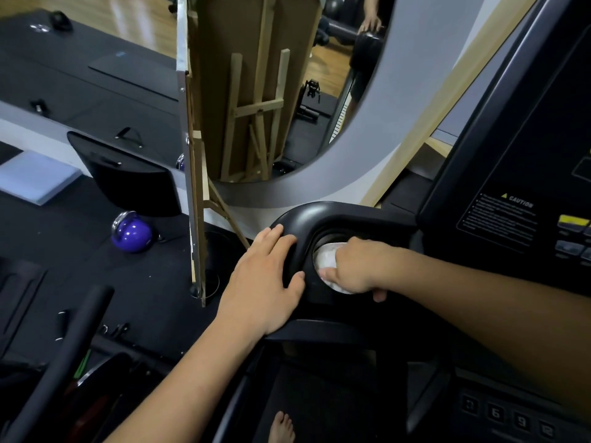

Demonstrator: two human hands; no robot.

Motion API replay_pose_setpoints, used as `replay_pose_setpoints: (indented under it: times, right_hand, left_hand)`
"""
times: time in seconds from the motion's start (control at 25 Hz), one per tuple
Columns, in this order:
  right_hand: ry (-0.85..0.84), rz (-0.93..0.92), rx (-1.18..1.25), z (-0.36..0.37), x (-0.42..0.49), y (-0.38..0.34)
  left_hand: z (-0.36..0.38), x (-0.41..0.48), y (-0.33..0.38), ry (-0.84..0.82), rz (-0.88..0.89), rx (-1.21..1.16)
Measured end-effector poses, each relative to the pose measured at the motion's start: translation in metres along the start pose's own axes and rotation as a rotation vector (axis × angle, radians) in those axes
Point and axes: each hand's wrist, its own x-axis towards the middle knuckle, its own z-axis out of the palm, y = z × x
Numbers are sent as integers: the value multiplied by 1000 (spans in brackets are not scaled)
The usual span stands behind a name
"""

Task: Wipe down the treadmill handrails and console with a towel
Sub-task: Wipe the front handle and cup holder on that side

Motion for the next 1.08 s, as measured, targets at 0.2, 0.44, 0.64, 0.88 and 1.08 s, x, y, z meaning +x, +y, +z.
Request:
replay_pose_setpoints:
  times: [0.2, 0.44, 0.64, 0.88, 1.08]
  right_hand:
    - [-345, -12, 189, -16, 25, -14]
    - [-26, -235, -145, 10, 17, -1]
    - [231, -679, -612, 5, 19, 20]
    - [397, -505, -167, 9, 3, 34]
    - [103, -25, 159, 6, 14, 0]
  left_hand:
    - [-1, -1, -1, 6, 4, -13]
    - [2, 1, 0, 21, 6, 4]
    - [1, 3, -1, 28, 21, 12]
    - [1, 2, -1, 26, 20, -4]
    - [3, 1, -2, 23, 10, -16]
